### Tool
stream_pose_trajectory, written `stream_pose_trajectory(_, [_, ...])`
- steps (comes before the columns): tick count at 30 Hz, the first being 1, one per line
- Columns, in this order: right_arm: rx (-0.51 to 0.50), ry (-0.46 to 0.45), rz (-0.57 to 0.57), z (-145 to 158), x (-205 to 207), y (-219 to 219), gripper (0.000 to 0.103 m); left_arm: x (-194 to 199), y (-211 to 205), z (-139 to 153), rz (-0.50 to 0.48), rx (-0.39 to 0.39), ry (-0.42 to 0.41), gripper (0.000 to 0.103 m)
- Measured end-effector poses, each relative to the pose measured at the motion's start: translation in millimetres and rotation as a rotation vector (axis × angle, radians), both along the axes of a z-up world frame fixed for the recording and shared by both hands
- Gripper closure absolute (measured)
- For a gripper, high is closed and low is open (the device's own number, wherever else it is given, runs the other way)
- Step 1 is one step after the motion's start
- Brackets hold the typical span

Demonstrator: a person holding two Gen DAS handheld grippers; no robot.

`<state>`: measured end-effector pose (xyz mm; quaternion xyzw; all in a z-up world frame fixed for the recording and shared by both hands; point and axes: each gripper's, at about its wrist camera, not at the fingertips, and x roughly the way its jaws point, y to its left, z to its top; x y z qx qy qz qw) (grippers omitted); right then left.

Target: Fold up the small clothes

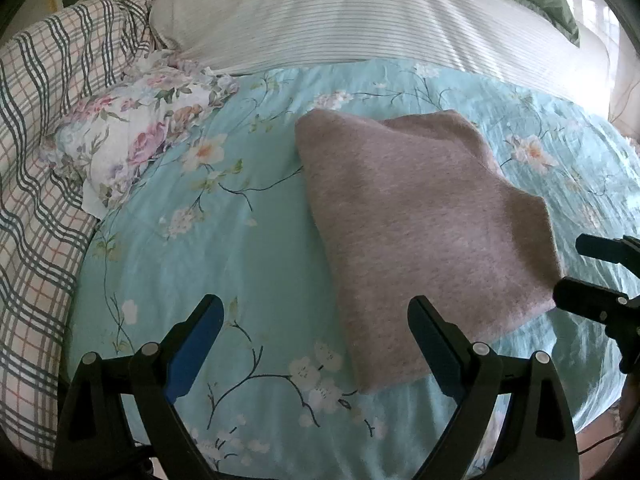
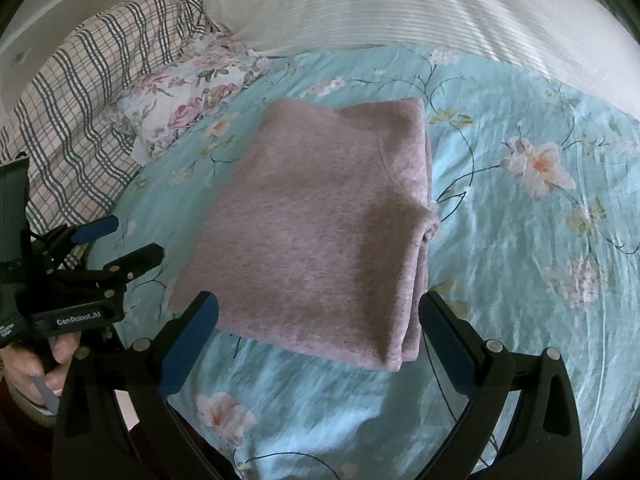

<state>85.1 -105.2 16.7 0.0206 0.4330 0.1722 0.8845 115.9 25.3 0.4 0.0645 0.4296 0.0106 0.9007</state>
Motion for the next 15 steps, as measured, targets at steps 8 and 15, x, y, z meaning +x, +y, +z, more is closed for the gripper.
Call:
stream_pose_trajectory(8, [0.014,0.008,0.029,-4.2,6.5,-0.1,0.003,5.2,-5.8,-1.9,0.002,0.01,0.009,0.009])
stream_pose_trajectory(15, [0.04,0.012,0.04,-7.4,10.9,-3.3,0.003,10.0,-8.1,-3.6,0.014,-0.009,0.015,0.006])
